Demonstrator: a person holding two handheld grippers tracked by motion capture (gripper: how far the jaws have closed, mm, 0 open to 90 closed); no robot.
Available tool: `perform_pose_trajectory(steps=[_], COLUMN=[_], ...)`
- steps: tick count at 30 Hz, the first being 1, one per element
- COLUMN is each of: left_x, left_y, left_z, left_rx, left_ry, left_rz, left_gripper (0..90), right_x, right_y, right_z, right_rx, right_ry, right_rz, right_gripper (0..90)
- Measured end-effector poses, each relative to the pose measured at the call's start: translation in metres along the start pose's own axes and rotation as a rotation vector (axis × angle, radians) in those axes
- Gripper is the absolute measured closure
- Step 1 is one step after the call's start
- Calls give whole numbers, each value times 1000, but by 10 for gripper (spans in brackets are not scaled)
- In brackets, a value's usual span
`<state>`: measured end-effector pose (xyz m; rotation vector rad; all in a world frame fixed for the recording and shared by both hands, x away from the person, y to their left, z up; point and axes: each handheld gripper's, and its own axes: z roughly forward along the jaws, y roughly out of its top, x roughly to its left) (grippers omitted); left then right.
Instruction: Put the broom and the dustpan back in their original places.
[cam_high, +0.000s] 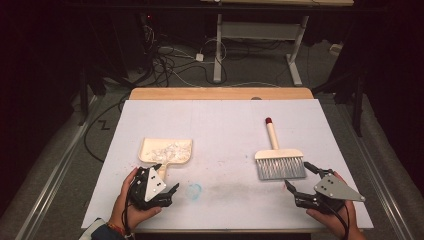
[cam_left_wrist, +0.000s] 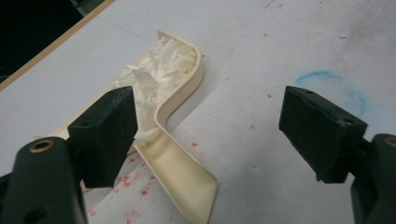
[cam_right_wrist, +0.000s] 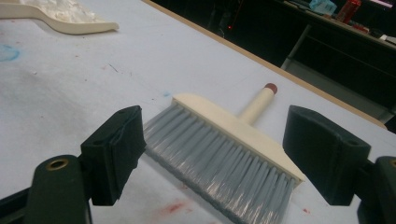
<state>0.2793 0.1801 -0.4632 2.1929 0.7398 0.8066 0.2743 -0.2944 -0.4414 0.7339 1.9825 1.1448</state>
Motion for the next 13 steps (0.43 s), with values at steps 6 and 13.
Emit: perform_pose_trajectory(steps=[6, 13], left_x=[2, 1], left_y=[1, 4], left_z=[0, 5], left_rx=[-10, 5], left_ry=[17, 21], left_rz=[-4, 0], left_gripper=[183, 183], right_x=[-2, -4], right_y=[0, 1], right_z=[-1, -2], right_rx=[-10, -26], right_ry=[0, -7], right_rz=[0, -7], right_gripper=[213, 212])
